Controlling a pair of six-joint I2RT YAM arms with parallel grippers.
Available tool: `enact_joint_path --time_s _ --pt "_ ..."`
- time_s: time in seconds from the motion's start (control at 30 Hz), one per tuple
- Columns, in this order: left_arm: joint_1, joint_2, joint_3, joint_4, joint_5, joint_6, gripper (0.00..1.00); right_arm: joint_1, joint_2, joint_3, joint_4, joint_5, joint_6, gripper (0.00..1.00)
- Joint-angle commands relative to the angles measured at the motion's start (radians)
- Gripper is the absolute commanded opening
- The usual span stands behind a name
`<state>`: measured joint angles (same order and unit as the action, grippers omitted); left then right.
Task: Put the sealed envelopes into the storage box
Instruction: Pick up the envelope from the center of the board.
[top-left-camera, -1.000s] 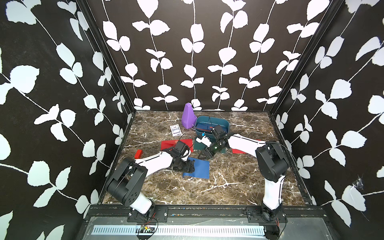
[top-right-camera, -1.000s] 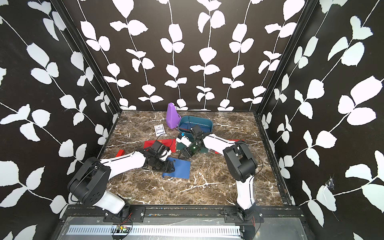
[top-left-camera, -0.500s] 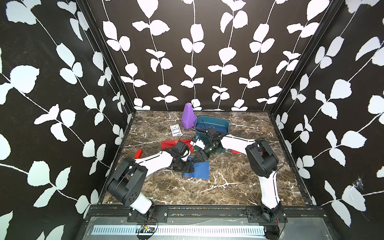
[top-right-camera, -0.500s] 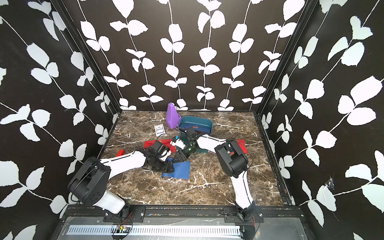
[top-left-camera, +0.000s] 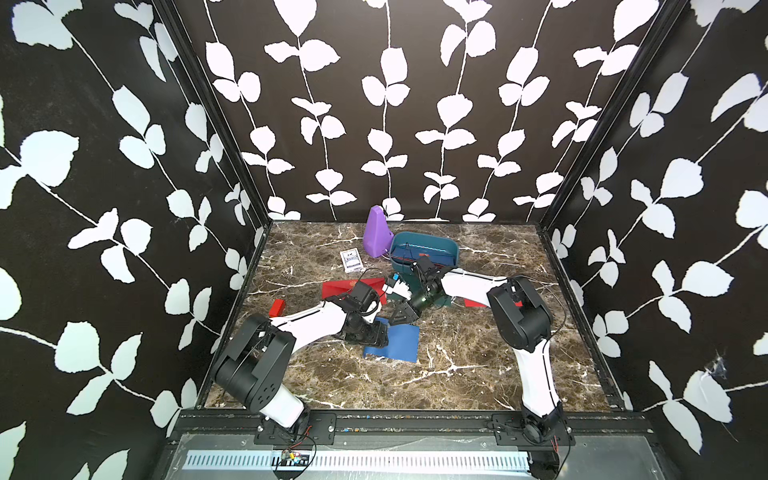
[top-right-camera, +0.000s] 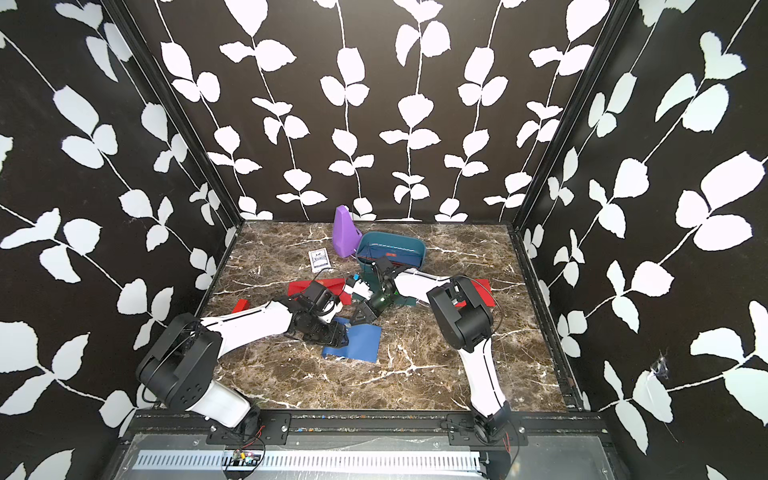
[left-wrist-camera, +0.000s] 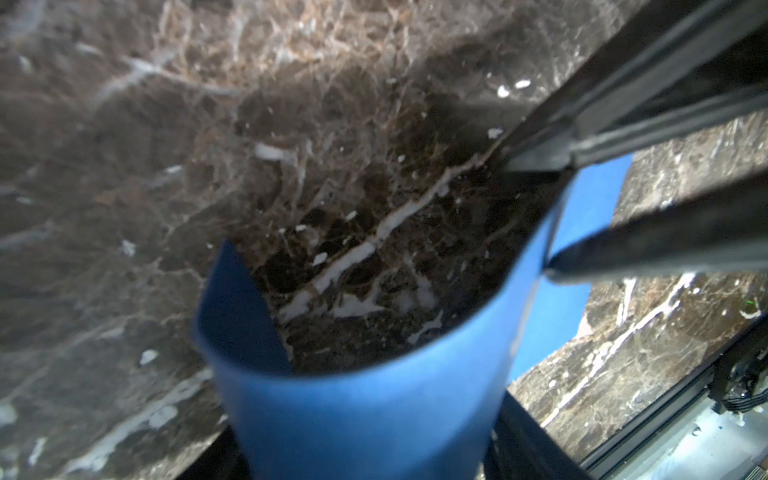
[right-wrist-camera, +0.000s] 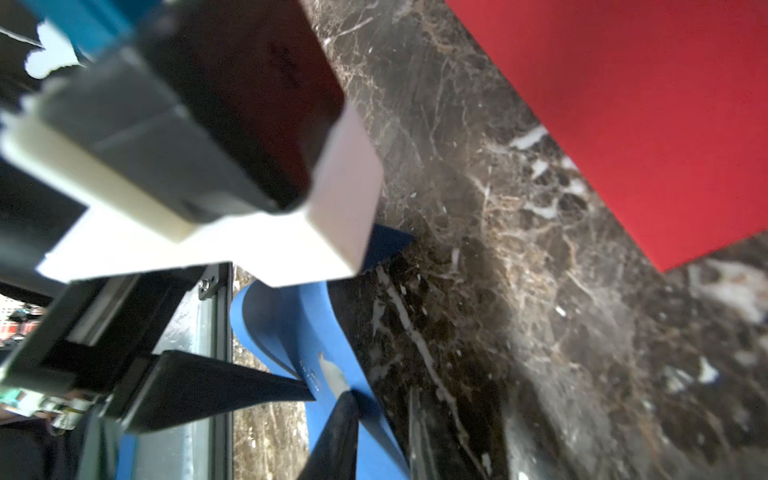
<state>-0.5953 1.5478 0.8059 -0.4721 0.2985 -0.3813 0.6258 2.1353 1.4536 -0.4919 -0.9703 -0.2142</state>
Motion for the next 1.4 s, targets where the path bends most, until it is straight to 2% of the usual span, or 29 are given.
enact_joint_path --time_s 0.0,0.13,0.33,0.5,0.6,0.8,1.0,1.13,1.3,1.37 --pt "-0.004 0.000 0.004 -0.042 -0.031 -0.005 0.71 0.000 -0.006 0.022 -0.049 -0.065 -0.011 0.14" --pt "-0.005 0.000 0.000 -0.028 -0.032 -0.016 0.72 -0.001 -0.022 0.002 -0.071 -0.083 -0.027 0.01" --pt "-0.004 0.001 -0.002 -0.021 -0.035 -0.021 0.72 0.000 -0.041 -0.065 -0.033 -0.098 -0.012 0.00" --pt "-0.004 -0.032 0.048 -0.066 -0.047 -0.031 0.76 -0.001 -0.067 -0.091 -0.029 -0.090 0.013 0.00" --pt "-0.005 -0.074 0.136 -0.144 -0.107 -0.052 0.78 -0.003 -0.097 -0.105 -0.050 -0.072 0.022 0.00" --pt "-0.002 -0.138 0.296 -0.281 -0.298 -0.109 0.78 -0.005 -0.150 -0.111 -0.120 -0.015 0.040 0.00" --pt "0.000 -0.165 0.338 -0.325 -0.328 -0.103 0.79 -0.007 -0.189 -0.120 -0.153 0.021 0.045 0.00" --pt "0.003 -0.168 0.352 -0.362 -0.397 -0.114 0.79 -0.021 -0.205 -0.096 -0.216 0.076 0.040 0.00" --pt "0.022 -0.151 0.423 -0.405 -0.497 -0.182 0.79 -0.069 -0.318 -0.084 -0.289 0.212 0.068 0.00" --pt "0.038 -0.134 0.454 -0.389 -0.501 -0.203 0.79 -0.102 -0.370 -0.073 -0.340 0.267 0.086 0.00"
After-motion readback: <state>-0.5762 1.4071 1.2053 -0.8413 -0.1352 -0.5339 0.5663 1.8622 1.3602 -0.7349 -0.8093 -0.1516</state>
